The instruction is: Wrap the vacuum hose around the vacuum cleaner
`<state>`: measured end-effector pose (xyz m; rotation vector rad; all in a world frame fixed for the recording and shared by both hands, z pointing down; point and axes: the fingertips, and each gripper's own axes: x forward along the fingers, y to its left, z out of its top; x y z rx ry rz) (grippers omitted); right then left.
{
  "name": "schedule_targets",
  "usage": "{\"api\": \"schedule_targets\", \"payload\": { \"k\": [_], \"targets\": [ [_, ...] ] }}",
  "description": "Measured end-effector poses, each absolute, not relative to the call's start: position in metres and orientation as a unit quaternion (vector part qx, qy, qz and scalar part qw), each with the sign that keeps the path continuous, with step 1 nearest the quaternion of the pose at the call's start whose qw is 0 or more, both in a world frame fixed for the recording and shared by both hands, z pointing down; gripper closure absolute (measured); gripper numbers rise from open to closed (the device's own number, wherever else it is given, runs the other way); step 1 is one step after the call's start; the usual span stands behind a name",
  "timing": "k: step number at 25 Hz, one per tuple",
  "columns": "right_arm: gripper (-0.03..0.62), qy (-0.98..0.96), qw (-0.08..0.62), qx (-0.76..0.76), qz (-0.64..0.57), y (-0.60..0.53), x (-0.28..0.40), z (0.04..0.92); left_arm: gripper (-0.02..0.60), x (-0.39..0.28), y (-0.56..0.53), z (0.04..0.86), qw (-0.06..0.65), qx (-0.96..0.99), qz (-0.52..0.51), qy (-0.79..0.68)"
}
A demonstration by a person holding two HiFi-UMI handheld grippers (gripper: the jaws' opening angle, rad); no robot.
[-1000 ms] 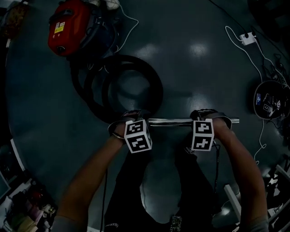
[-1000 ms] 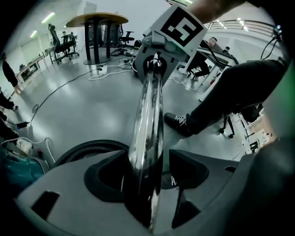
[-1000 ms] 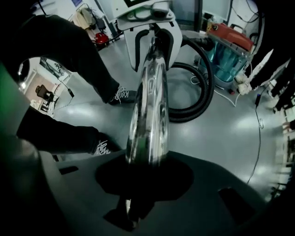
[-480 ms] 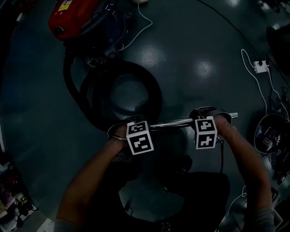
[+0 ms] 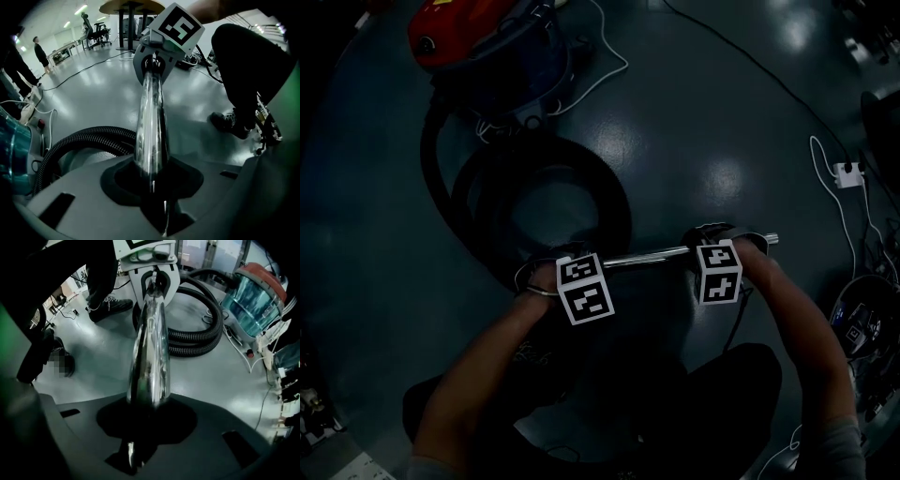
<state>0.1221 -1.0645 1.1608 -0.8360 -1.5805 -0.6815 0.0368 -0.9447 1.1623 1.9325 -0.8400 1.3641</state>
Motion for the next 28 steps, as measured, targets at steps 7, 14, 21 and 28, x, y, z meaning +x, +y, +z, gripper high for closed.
{"api": "schedule_targets", "payload": {
  "k": [7,14,21,28],
  "targets": [
    [0.484,-0.696,0.563,-0.337,-0.293,-1.079,0.107,1.185,0.451,0.027,-0.959,1.192,0.288,0.723,0.524,-0.346],
    [0.484,-0.715,0.556,-0.309,-0.289,-1.075,0.091,1.194,0.450,0.011,-0.955,1.202,0.279,0.729,0.526,-0.337],
    [0.449,-0.743,0.531,-0.285,-0.290,-1.076,0.081,1.195,0.451,0.004,-0.953,1.210,0.271,0.730,0.528,-0.340],
    [0.388,-0.759,0.531,-0.278,-0.255,-1.087,0.080,1.181,0.451,0.003,-0.959,1.210,0.280,0.735,0.518,-0.336]
  ]
}}
